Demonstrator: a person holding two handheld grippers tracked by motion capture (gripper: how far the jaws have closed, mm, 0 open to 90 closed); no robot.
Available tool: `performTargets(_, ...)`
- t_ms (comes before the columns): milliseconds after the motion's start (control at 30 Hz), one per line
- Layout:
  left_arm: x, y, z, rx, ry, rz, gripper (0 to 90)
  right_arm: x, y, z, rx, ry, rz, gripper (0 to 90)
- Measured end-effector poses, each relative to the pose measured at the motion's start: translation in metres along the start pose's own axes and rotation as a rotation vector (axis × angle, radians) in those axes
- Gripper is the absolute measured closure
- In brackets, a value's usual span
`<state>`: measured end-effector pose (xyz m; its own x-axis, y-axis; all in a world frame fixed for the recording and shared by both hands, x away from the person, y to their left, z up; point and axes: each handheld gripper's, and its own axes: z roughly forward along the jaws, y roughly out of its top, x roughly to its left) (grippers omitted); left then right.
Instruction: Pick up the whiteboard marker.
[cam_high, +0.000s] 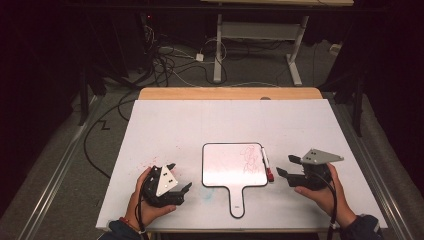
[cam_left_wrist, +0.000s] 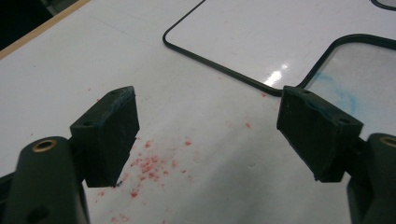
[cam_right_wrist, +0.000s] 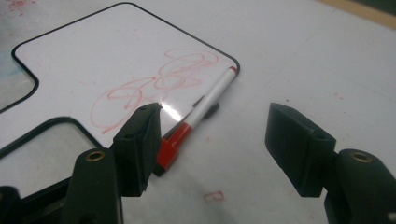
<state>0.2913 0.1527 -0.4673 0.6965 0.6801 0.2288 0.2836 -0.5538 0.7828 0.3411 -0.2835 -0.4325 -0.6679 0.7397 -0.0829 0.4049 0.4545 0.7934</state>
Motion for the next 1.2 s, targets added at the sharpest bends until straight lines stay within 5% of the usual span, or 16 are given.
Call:
performTargets(333, 0.0, -0.001, 0.002, 0.017, -0.002, 0.008, 19.7, -0.02, 0.026, 0.047, 0.107, 0.063, 0.115, 40.3)
performTargets(667, -0.002, -0.001, 0.004, 0.027, -0.007, 0.011, 19.8, -0.032, 0.032, 0.086, 0.185, 0.138, 0.225, 53.3)
performTargets(1067, -0.002, -0.001, 0.006, 0.042, -0.015, 0.011, 19.8, -0.034, 0.03, 0.094, 0.197, 0.177, 0.267, 79.0)
performTargets(1200, -0.002, -0.001, 0.006, 0.047, -0.017, 0.015, 19.8, -0.036, 0.029, 0.092, 0.185, 0.181, 0.276, 80.5)
